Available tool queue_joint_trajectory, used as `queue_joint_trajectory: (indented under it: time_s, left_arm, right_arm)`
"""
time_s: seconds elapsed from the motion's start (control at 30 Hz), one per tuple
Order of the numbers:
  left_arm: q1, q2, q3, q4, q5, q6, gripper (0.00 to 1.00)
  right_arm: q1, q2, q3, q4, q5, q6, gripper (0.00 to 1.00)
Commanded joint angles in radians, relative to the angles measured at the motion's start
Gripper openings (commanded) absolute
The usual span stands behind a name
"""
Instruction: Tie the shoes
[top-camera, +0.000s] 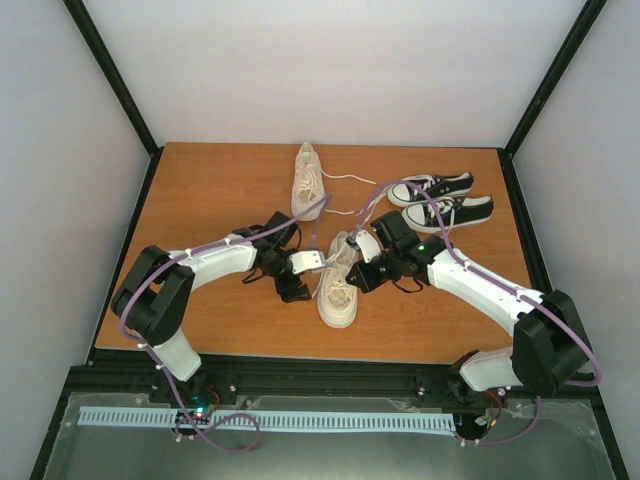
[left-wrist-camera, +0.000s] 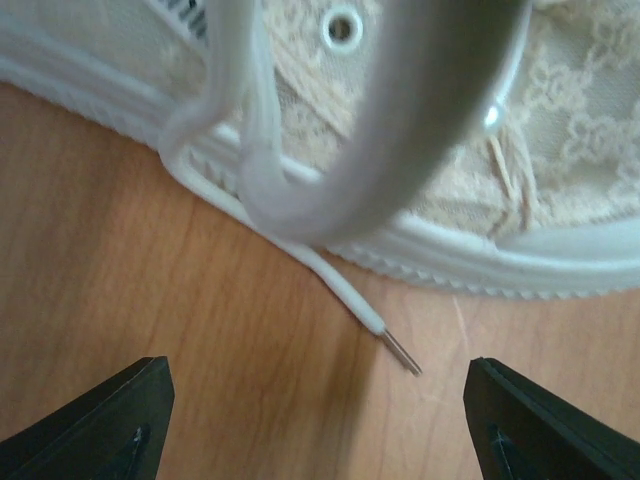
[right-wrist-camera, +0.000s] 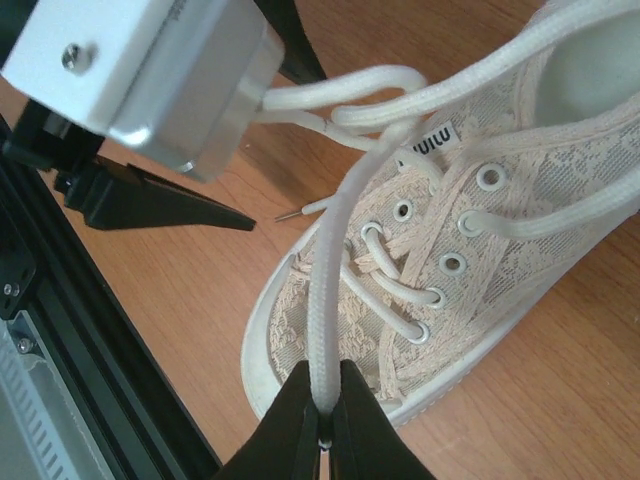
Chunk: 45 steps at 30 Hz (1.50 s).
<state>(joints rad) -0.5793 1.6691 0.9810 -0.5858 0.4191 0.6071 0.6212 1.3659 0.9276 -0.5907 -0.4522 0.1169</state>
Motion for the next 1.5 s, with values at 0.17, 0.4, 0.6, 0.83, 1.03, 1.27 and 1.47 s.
queue_joint_trajectory:
  time_s: [0.17, 0.4, 0.6, 0.83, 1.03, 1.27, 1.47]
  left_arm:
    - [-0.125, -0.010, -0.033, 0.187, -0.180, -0.072, 0.82]
    - [-0.154, -0.037, -0.062, 0.211, -0.262, -0.228, 0.82]
    - [-0.247, 0.067, -0.029, 0.155, -0.339, -0.220, 0.79]
    - [-0.253, 0.142, 0.020, 0.122, -0.382, -0.250, 0.65]
    - [-0.235, 0.100, 0.016, 0.065, -0.424, -0.243, 0.01]
    - [-0.126, -0.078, 0.046, -0.067, -0.330, -0.218, 0.01]
    - [-0.063, -0.156, 0.062, -0.132, -0.326, -0.177, 0.01]
  right_arm:
    - [-0.009, 0.007, -0.009, 0.005, 0.017, -0.006, 0.03]
    - [-0.024, 0.006, -0.022, 0.005, 0.023, -0.014, 0.03]
    - [-0.028, 0.005, -0.024, 0.009, 0.030, -0.016, 0.03]
    - [-0.029, -0.003, -0.026, 0.016, 0.025, -0.015, 0.03]
    - [-0.040, -0.019, -0.028, 0.005, 0.031, -0.016, 0.03]
    - [-0.103, -0.010, -0.062, 0.014, 0.010, -0.005, 0.03]
    - [-0.149, -0.019, -0.068, 0.018, 0.012, 0.011, 0.03]
